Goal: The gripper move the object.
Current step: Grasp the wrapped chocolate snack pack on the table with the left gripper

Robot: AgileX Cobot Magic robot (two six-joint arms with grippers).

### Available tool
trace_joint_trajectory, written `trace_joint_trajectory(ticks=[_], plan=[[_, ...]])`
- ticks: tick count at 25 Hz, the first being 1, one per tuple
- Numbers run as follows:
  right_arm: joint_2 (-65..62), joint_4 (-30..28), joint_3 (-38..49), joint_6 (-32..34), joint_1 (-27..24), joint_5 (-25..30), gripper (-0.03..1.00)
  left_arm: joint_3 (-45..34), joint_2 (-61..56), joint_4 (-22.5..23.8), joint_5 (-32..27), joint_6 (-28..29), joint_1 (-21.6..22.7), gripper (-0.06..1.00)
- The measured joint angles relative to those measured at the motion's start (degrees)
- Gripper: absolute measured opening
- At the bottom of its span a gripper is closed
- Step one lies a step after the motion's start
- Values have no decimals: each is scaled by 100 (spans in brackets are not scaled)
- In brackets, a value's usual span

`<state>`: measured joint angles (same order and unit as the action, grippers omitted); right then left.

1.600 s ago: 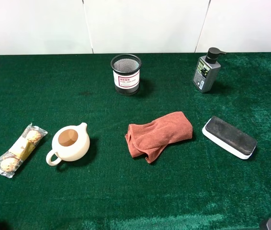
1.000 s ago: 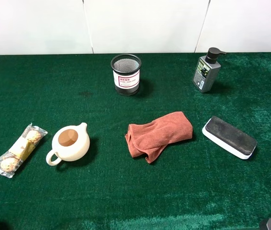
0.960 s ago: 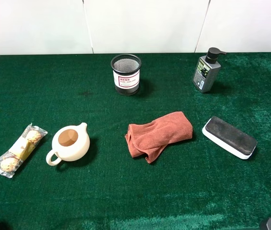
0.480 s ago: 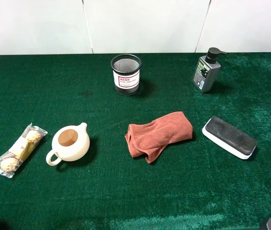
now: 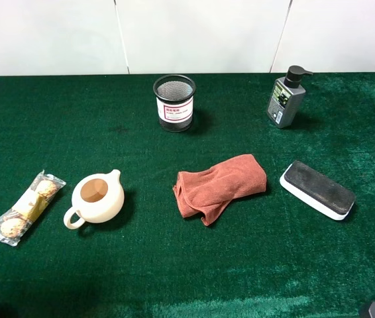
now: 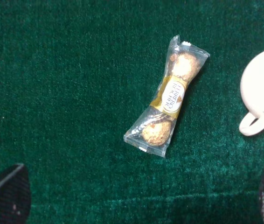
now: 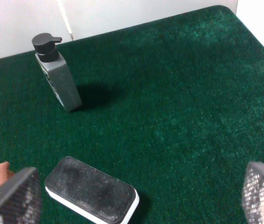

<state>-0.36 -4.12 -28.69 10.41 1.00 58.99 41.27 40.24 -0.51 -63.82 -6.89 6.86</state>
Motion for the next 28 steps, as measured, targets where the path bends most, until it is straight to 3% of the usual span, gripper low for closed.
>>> trace_joint_trajectory(ticks=[28], plan=[[0, 0, 0, 0, 0, 0, 65, -71, 3857, 344, 1739, 97, -1494, 99]])
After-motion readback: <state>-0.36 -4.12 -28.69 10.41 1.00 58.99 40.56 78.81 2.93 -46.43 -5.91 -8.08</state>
